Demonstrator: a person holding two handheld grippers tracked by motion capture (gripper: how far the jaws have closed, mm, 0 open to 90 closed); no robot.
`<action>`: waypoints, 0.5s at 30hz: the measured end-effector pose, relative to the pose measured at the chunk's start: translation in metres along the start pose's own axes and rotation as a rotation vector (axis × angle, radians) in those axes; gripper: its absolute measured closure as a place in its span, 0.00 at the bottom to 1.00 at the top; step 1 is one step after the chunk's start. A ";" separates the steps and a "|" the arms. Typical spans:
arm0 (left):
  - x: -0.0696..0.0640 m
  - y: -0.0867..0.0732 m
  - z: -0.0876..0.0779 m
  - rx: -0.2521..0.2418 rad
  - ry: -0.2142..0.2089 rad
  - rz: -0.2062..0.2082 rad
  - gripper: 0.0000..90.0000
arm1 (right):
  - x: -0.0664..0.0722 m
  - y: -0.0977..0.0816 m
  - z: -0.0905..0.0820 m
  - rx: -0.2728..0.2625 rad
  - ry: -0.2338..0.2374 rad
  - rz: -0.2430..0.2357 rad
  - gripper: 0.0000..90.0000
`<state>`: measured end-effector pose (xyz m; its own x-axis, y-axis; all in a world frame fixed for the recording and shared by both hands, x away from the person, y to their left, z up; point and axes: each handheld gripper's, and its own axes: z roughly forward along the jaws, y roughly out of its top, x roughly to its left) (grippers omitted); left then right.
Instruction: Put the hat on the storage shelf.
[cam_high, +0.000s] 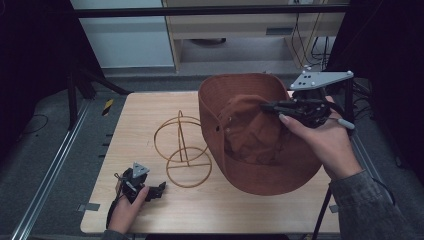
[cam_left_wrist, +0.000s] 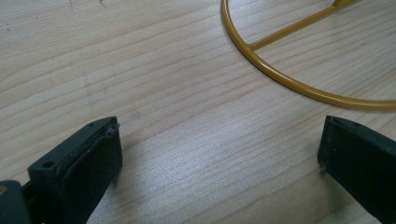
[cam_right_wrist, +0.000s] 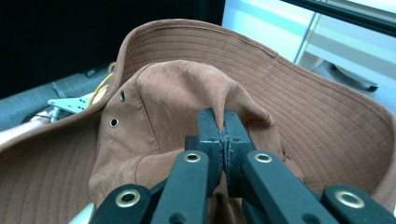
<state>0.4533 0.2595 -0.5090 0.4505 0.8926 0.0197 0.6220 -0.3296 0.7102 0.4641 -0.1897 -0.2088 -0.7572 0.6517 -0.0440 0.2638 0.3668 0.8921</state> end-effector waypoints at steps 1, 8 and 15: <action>0.000 0.000 0.000 -0.001 0.001 -0.001 0.00 | 0.001 0.002 0.001 -0.002 0.003 0.000 0.99; 0.000 0.000 0.000 0.001 0.000 0.001 0.00 | 0.011 0.016 0.012 -0.010 0.007 -0.005 0.99; 0.000 0.000 0.000 -0.001 0.000 -0.001 0.00 | 0.019 0.030 0.024 -0.029 0.021 -0.003 0.99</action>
<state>0.4534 0.2592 -0.5091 0.4494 0.8931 0.0191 0.6221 -0.3282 0.7109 0.4719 -0.1509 -0.1937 -0.7704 0.6365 -0.0379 0.2440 0.3492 0.9047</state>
